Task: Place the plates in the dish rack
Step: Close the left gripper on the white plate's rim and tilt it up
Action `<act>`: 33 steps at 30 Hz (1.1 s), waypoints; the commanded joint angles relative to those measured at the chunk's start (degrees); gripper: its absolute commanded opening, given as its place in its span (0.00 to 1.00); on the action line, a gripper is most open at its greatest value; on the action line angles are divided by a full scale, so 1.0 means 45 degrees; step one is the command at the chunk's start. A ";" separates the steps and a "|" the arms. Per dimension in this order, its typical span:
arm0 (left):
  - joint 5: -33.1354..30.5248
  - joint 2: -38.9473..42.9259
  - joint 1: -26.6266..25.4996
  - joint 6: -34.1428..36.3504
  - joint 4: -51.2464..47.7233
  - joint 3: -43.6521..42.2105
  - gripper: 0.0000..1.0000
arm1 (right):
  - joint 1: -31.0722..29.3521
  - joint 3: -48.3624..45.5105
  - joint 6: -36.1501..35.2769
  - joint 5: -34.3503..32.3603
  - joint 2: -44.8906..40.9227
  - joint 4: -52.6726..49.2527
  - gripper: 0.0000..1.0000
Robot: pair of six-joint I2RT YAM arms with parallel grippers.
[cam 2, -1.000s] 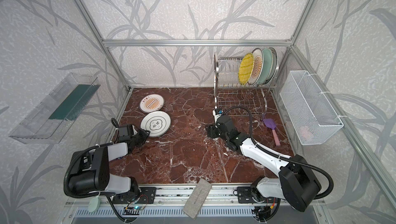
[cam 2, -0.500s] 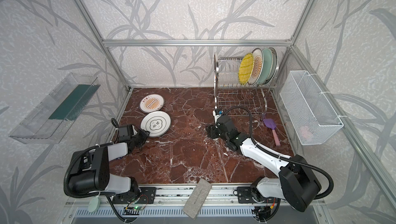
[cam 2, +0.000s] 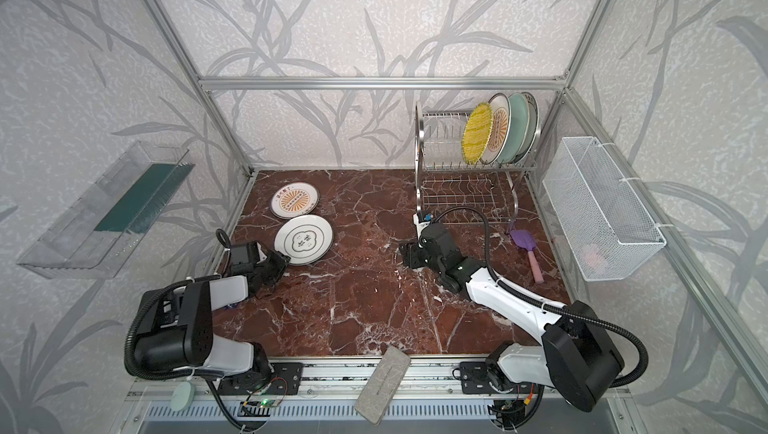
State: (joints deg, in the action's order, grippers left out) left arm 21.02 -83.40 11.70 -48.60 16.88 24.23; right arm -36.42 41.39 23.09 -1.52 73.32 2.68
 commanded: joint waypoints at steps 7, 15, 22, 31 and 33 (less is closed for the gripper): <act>-0.0093 -0.0469 0.0021 0.0020 -0.0955 -0.0009 0.06 | 0.0086 0.0156 -0.0056 -0.0209 -0.0395 -0.0087 0.68; 0.0159 -0.0485 0.0017 0.0019 -0.1008 0.0046 0.00 | 0.0124 0.0022 -0.0017 -0.0307 -0.0510 0.0057 0.67; 0.0540 0.0327 0.0018 0.0219 -0.1693 0.0350 0.00 | 0.0222 -0.0180 0.0272 -0.0230 -0.0564 0.0298 0.66; 0.0538 0.2334 0.0019 0.0731 -0.3279 0.0826 0.00 | 0.0508 -0.0403 0.0747 0.0409 -0.0261 0.0942 0.66; 0.0576 0.2679 0.0002 0.0687 -0.3398 0.0857 0.00 | 0.0519 -0.0390 0.0805 0.0472 -0.0267 0.1023 0.66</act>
State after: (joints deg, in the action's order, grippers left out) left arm 24.08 -73.71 11.84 -46.96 5.28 26.37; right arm -34.41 40.18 25.74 -0.51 72.18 4.91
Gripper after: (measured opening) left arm 0.048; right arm 0.663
